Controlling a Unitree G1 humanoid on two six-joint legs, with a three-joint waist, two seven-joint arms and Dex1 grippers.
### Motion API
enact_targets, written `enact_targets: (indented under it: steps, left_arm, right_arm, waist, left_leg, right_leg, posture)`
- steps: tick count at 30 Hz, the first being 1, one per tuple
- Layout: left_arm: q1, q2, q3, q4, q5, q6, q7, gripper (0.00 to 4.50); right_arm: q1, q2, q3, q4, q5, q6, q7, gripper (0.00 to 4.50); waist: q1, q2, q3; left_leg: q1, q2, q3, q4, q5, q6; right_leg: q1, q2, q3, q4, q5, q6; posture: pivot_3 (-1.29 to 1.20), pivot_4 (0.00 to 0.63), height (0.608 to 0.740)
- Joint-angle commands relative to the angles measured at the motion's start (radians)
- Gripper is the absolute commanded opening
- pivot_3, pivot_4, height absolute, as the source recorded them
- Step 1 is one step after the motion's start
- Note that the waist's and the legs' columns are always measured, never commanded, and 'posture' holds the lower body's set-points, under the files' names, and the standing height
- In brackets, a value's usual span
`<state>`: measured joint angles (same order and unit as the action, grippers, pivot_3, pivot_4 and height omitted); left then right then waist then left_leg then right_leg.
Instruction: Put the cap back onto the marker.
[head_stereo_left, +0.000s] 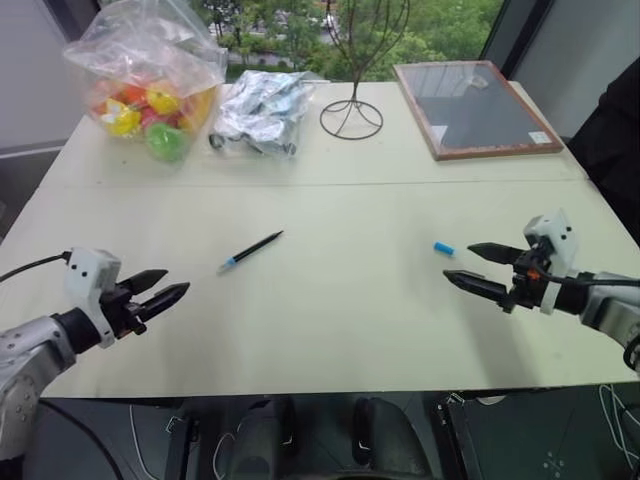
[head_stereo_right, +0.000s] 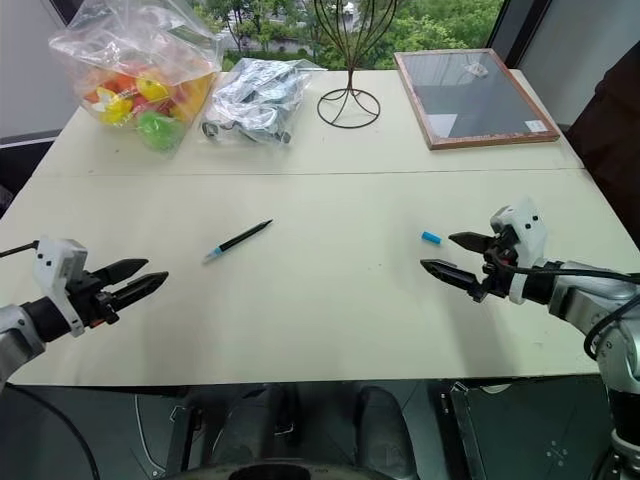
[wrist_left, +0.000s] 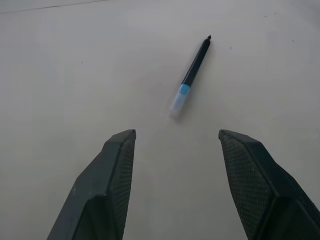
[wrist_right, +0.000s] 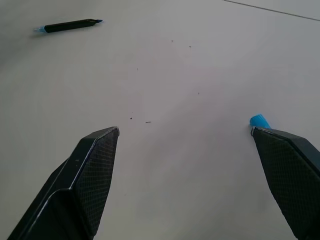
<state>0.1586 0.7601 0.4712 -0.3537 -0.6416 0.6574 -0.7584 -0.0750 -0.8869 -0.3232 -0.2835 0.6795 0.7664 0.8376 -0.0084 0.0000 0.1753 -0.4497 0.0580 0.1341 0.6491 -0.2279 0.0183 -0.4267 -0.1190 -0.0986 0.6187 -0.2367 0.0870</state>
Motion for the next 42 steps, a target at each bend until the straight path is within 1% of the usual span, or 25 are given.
enact_targets:
  steps: [1, 26, 30, 34, 37, 40, 42]
  left_arm:
    - [-0.010, -0.001, -0.012, 0.001, 0.019, -0.031, 0.001, 2.76]
    - [-0.031, -0.014, -0.034, 0.036, 0.062, -0.084, 0.002, 2.76]
    - [-0.070, -0.001, -0.053, 0.063, 0.077, -0.111, -0.020, 2.76]
    - [-0.166, 0.042, -0.117, 0.128, 0.088, -0.142, -0.101, 2.76]
    - [-0.290, 0.072, -0.191, 0.233, 0.112, -0.184, -0.194, 2.76]
    - [-0.422, 0.076, -0.288, 0.357, 0.161, -0.246, -0.292, 2.76]
    - [-0.515, 0.059, -0.359, 0.454, 0.201, -0.295, -0.358, 2.76]
  right_arm:
    - [0.013, 0.002, -0.028, -0.051, -0.003, -0.022, -0.006, 4.41]
    - [0.027, 0.005, -0.017, -0.012, -0.050, -0.082, 0.026, 4.41]
    - [0.010, 0.009, -0.012, -0.007, -0.054, -0.085, 0.024, 4.41]
    - [-0.038, 0.006, 0.001, -0.047, -0.018, -0.052, 0.025, 4.41]
    - [-0.109, 0.002, 0.024, -0.078, 0.016, -0.015, 0.025, 4.41]
    - [-0.178, 0.006, 0.047, -0.092, 0.023, -0.007, 0.017, 4.41]
    - [-0.214, 0.010, 0.056, -0.107, 0.036, 0.002, 0.013, 4.41]
  waist:
    - [0.000, 0.000, 0.000]
    - [0.000, 0.000, 0.000]
    - [0.002, 0.000, 0.000]
    - [0.002, 0.000, 0.000]
    - [0.002, 0.000, 0.000]
    - [0.002, 0.000, 0.000]
    - [0.003, 0.000, 0.000]
  left_leg:
    - [0.000, 0.000, 0.000, 0.000, 0.000, 0.000]
    - [0.000, 0.000, 0.000, 0.000, 0.002, 0.002]
    - [0.000, 0.000, 0.000, 0.001, 0.002, 0.002]
    - [0.000, 0.000, 0.000, 0.001, 0.002, 0.002]
    - [0.000, 0.000, 0.000, 0.001, 0.002, 0.002]
    - [0.000, -0.001, 0.000, 0.001, 0.002, 0.002]
    - [0.000, -0.004, 0.000, 0.001, 0.002, 0.002]
  right_leg:
    - [0.000, 0.000, 0.000, 0.000, 0.000, 0.000]
    - [0.000, 0.000, 0.000, 0.001, 0.000, 0.000]
    - [0.001, 0.000, 0.000, 0.001, 0.000, 0.000]
    - [0.001, 0.000, 0.000, 0.001, 0.000, 0.000]
    - [0.000, 0.001, 0.000, 0.002, 0.000, 0.000]
    - [0.000, 0.001, 0.000, 0.003, 0.001, 0.001]
    - [0.000, 0.001, 0.000, 0.003, 0.002, 0.003]
  posture:
    - [0.00, 0.150, 0.740]
    - [0.00, 0.150, 0.740]
    - [0.00, 0.150, 0.740]
    - [0.00, 0.150, 0.740]
    - [0.00, 0.150, 0.740]
    - [0.00, 0.150, 0.740]
    - [0.00, 0.150, 0.740]
